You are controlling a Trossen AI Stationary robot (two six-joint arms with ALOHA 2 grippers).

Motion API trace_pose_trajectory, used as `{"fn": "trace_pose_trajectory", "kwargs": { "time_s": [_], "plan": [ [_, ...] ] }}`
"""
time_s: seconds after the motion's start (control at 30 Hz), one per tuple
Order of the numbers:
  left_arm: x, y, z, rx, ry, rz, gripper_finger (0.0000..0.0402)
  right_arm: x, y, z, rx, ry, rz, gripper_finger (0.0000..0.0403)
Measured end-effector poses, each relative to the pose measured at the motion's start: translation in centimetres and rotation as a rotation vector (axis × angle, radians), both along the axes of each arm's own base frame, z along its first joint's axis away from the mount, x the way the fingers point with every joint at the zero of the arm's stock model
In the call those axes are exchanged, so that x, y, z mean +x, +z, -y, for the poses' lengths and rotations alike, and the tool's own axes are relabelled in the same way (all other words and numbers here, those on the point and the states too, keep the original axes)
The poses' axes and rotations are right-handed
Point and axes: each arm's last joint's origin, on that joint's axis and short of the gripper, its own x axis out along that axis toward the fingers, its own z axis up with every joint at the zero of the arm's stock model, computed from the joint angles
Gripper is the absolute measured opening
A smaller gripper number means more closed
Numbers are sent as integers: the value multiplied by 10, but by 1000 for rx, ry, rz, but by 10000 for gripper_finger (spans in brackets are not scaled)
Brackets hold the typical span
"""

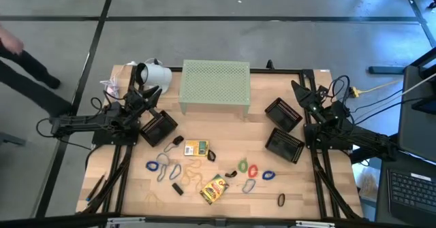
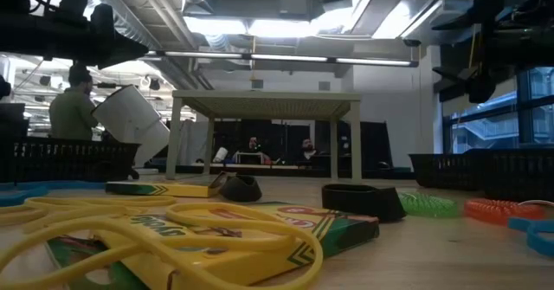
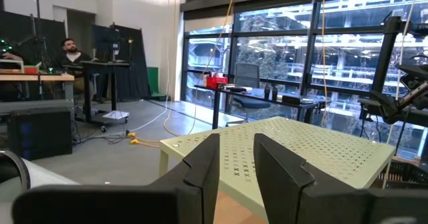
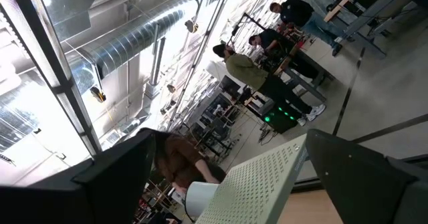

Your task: Pick & Place Office Desk Supplies

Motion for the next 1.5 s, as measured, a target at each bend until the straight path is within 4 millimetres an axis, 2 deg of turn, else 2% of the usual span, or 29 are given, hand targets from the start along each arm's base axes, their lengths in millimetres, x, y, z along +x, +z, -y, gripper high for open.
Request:
{"fn": "trace_pose_trajectory", "kwargs": {
  "time_s": [1.0,1.23,1.5],
  "plan": [
    [0,0,0,-4,-1,4,86,0,0,0,0,0,0,391],
    [1,0,1,-238,-104,259,86,0,0,0,0,0,0,391],
    [0,0,0,-284,-80,310,86,0,0,0,0,0,0,391]
  ]
}}
